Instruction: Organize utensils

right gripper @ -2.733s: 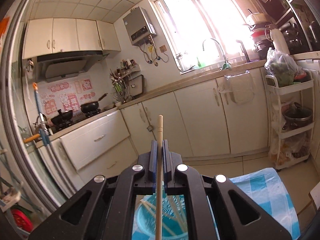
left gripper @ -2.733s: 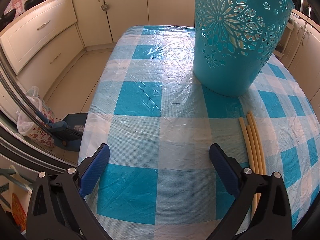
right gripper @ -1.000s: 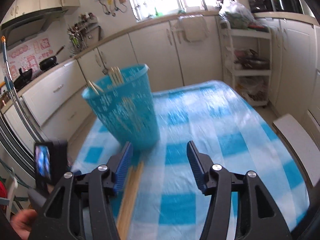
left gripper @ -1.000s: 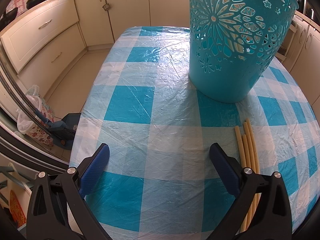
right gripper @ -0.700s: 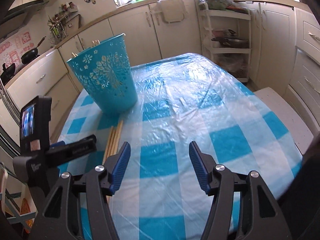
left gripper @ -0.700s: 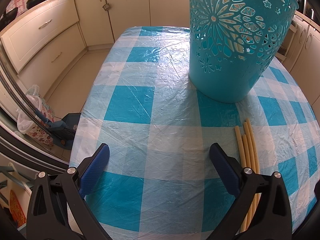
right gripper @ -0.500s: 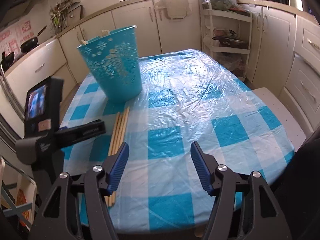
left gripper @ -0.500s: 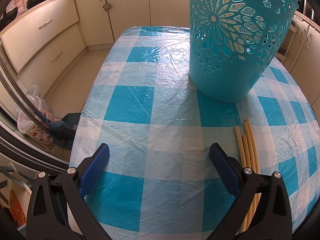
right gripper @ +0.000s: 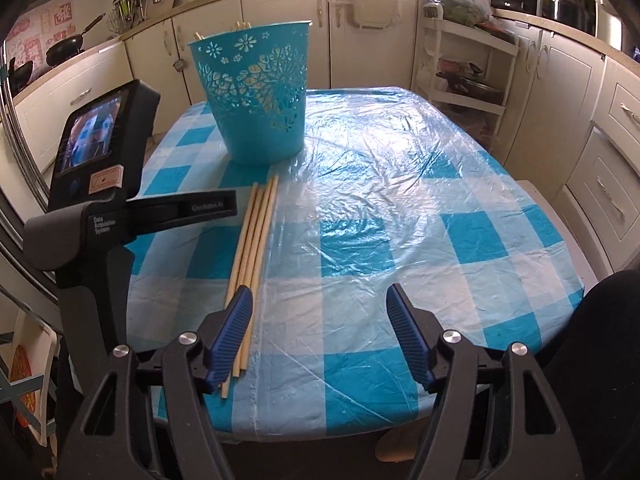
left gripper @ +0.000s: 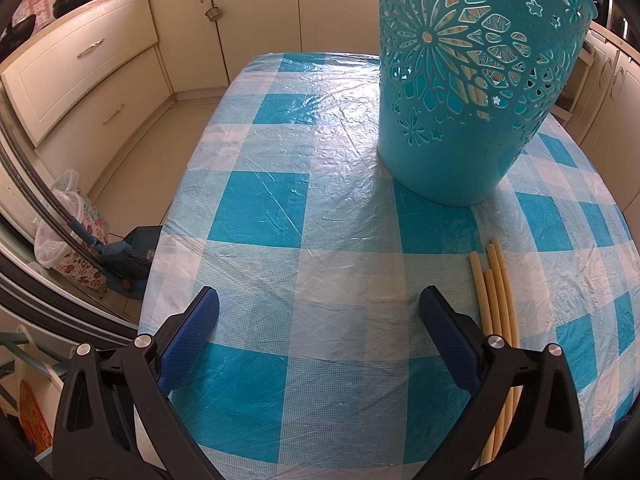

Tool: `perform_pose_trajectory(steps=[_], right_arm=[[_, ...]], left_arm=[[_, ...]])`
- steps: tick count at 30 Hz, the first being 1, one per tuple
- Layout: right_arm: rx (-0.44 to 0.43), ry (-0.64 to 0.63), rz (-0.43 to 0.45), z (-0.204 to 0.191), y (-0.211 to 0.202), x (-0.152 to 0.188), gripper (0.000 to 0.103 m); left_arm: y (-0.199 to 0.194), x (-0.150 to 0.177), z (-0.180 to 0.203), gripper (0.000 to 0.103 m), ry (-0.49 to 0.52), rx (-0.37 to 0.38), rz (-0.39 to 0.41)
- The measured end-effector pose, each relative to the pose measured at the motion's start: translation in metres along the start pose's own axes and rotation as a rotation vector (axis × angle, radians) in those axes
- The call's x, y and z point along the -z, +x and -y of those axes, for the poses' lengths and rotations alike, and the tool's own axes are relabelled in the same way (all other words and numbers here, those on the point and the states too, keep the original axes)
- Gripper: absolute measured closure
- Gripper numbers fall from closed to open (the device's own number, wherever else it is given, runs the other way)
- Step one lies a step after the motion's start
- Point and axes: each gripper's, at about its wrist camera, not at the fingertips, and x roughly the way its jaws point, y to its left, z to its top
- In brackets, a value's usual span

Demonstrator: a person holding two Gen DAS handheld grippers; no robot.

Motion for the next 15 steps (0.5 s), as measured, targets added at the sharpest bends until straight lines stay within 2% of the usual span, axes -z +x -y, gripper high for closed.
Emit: perform_pose_trajectory(steps=[5,15], right_arm=[[0.005,0.026,0.031,0.001,0.001,-0.006,0.036],[-0.011,0.048,-0.022,0.0,0.018,-0.007,0.036]], left_arm=[[0.0,0.0,0.0,0.007,0.0,0.0,0.0],[0.0,0.0,0.0,0.007,0.0,0.0,0.0]])
